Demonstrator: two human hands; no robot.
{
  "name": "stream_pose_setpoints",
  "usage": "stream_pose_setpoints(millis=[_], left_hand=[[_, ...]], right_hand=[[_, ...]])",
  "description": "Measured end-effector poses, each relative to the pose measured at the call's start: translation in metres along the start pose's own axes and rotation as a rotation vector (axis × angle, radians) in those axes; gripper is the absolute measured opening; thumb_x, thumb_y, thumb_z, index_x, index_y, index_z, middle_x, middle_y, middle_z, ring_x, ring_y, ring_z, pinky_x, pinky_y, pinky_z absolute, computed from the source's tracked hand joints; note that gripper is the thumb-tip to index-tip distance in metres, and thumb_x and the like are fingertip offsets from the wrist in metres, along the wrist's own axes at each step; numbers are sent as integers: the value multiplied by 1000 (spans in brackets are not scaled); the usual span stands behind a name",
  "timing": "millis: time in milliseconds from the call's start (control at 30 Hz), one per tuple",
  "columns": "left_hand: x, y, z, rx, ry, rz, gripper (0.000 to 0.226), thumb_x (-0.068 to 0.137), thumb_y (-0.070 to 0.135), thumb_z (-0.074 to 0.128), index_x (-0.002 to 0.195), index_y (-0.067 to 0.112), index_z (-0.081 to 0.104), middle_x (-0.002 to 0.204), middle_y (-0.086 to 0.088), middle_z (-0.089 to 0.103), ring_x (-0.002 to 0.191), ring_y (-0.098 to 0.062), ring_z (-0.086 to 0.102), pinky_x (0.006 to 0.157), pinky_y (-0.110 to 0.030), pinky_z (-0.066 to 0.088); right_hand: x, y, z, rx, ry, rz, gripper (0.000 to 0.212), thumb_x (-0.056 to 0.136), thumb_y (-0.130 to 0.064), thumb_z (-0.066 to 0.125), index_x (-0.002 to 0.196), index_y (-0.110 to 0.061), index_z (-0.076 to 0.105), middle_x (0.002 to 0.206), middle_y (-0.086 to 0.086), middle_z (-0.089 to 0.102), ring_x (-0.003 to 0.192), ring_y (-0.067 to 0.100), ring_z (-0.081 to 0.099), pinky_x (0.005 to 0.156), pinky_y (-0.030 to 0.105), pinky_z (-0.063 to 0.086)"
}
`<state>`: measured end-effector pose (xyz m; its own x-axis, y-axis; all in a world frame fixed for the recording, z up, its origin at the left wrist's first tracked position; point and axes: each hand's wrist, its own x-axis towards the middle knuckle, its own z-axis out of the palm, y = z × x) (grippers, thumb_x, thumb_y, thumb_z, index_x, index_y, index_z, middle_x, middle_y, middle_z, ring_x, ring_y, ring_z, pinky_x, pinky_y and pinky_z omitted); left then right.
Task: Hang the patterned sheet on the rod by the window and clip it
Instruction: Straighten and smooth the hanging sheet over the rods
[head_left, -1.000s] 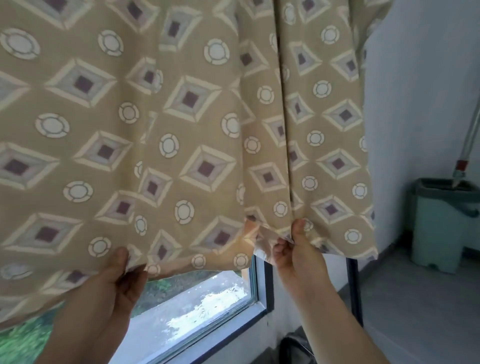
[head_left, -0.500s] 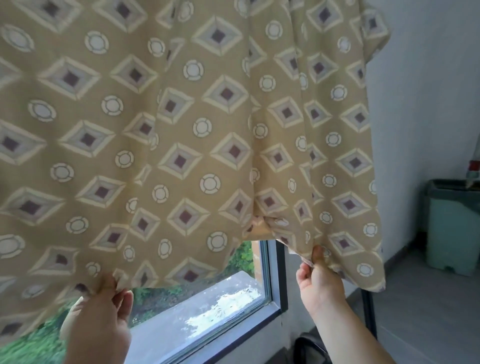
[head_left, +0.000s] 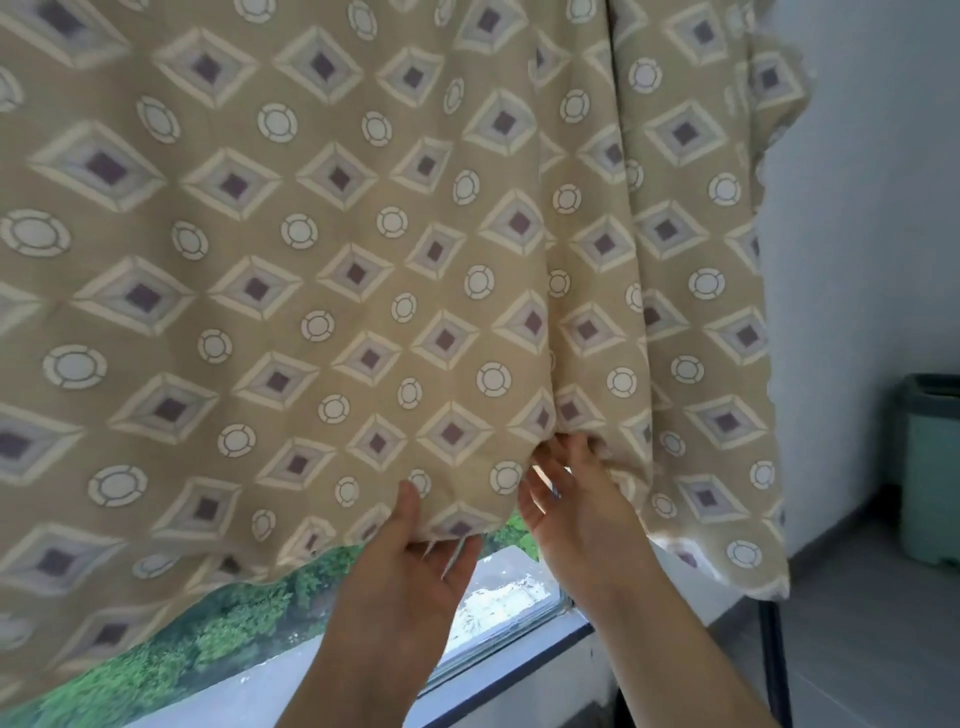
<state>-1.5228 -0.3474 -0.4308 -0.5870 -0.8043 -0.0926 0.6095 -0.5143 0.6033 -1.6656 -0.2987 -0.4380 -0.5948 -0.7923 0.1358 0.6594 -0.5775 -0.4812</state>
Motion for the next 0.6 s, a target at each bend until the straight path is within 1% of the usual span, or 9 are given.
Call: stream_pose_setpoints(millis=[67, 100, 167, 200, 267, 333, 433, 500, 600], left_hand=[[10, 2, 4, 18, 25, 36, 33, 82, 16, 65, 114, 5, 64, 92, -8, 76, 73, -18, 73, 61, -30, 60], [14, 3, 3, 31, 41, 46, 30, 86, 12, 63, 115, 4, 63, 93, -9, 76, 71, -17, 74, 56, -28, 59], [19, 2, -2, 66, 87, 71, 30, 88, 10, 62, 118, 5, 63, 97, -9, 75, 72, -17, 74, 53, -28, 59], [20, 2, -4, 68, 104, 85, 28, 88, 10, 62, 116, 7, 63, 96, -9, 76, 72, -17, 74, 53, -28, 58], [20, 2, -5, 62, 119, 110, 22, 89, 10, 62, 110, 9, 65, 90, -7, 77, 71, -17, 74, 51, -28, 58], [21, 2, -6, 67, 121, 128, 18, 89, 10, 61, 107, 12, 65, 88, -5, 77, 73, -17, 74, 52, -28, 58], [24, 5, -9, 80, 118, 152, 18, 92, 12, 59, 109, 16, 65, 89, -3, 77, 85, -19, 72, 53, -29, 58], [26, 8, -9, 74, 115, 171, 22, 93, 13, 57, 113, 18, 65, 93, -3, 76, 91, -20, 69, 52, -29, 58], [32, 9, -11, 95, 127, 206, 31, 94, 13, 57, 124, 18, 61, 104, -5, 73, 95, -20, 68, 52, -28, 58]], right_hand=[[5, -3, -1, 66, 50, -17, 18, 75, -29, 68, 90, -18, 65, 90, -1, 64, 80, 12, 59, 65, 26, 54], [9, -4, -4, 142, 72, -3, 16, 78, -25, 70, 91, -17, 66, 101, 2, 63, 89, 10, 59, 71, 26, 53], [15, -7, -10, 262, 124, 27, 16, 87, -19, 70, 101, -13, 66, 129, 9, 51, 113, 10, 55, 84, 28, 52], [19, -9, -12, 284, 145, 22, 17, 88, -18, 69, 103, -12, 64, 131, 9, 50, 112, 10, 56, 82, 26, 52], [27, -9, -11, 287, 127, 1, 21, 77, -17, 71, 96, -12, 64, 106, 7, 60, 86, 12, 59, 65, 21, 52], [31, -9, -7, 217, 126, 7, 19, 70, -20, 71, 85, -12, 62, 79, 3, 58, 70, 13, 53, 51, 18, 48], [30, -8, -18, 78, 285, -35, 11, 82, -17, 70, 82, -9, 62, 67, 1, 58, 57, 8, 51, 44, 16, 45], [25, -8, -30, -106, 370, -93, 22, 93, -19, 64, 74, -8, 59, 58, 1, 53, 45, 8, 44, 40, 18, 37], [19, -13, -39, -294, 397, -162, 36, 100, -24, 54, 69, -7, 54, 58, 6, 51, 47, 13, 35, 47, 24, 29]])
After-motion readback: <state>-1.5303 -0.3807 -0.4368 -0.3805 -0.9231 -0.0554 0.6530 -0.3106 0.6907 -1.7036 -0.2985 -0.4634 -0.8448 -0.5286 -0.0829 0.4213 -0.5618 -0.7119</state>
